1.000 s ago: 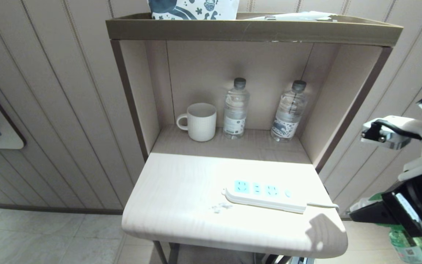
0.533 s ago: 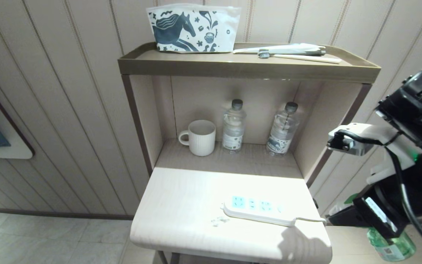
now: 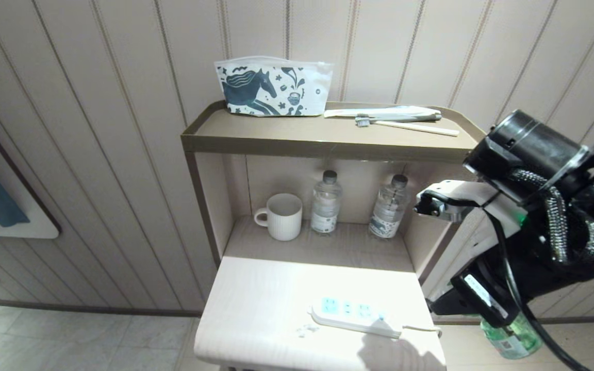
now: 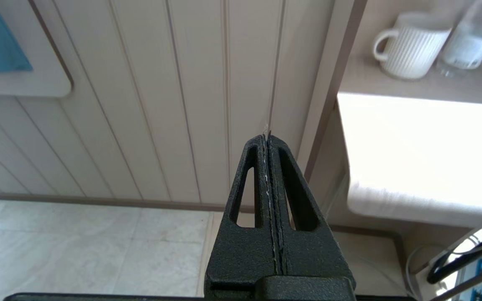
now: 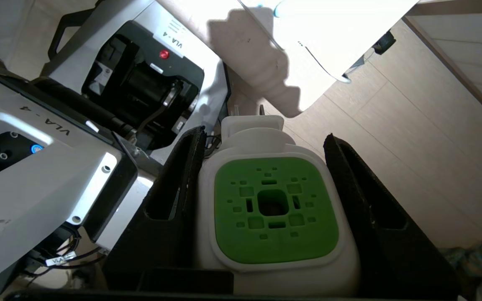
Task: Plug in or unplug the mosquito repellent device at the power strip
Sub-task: Insert the plug into the socket
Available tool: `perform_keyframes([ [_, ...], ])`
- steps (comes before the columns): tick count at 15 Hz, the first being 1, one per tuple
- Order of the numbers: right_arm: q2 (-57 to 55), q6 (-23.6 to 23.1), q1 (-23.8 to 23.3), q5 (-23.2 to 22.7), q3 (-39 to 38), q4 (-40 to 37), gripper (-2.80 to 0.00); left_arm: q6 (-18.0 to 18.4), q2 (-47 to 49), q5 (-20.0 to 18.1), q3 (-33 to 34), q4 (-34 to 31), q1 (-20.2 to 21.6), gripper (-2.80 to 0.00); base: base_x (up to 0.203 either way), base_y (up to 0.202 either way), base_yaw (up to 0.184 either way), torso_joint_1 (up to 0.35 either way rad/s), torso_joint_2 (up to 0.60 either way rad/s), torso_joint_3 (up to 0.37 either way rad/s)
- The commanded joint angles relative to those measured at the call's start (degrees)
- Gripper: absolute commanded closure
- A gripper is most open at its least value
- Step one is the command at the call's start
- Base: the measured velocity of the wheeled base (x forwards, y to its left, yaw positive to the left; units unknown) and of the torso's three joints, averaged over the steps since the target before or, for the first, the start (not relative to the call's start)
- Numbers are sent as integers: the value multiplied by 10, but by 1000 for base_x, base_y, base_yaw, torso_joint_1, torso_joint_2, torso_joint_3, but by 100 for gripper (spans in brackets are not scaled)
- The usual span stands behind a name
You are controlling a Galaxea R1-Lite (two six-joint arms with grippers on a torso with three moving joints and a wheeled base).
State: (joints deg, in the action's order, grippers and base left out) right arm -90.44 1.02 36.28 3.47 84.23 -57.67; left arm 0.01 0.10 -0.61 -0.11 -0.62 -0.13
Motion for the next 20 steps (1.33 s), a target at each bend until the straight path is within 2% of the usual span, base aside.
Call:
perform_keyframes([
  [1, -19, 1, 2, 1, 1, -3, 0, 0, 1, 0, -1, 0, 0, 0, 0, 0, 0, 273, -603, -312],
  [14, -39, -1, 4, 2, -9, -2, 0, 0, 1, 0, -1, 0, 0, 0, 0, 0, 0, 183, -370, -192],
  [16, -66, -15, 7, 2, -7, -1, 0, 0, 1, 0, -1, 0, 0, 0, 0, 0, 0, 0, 0, 0],
  [18, -108, -51, 7, 6, 0, 1, 0, 0, 1, 0, 1, 0, 0, 0, 0, 0, 0, 0, 0, 0],
  [20, -147, -70, 12, 33, -1, 34, 0, 0, 1, 0, 0, 0, 0, 0, 0, 0, 0, 0, 0, 0],
])
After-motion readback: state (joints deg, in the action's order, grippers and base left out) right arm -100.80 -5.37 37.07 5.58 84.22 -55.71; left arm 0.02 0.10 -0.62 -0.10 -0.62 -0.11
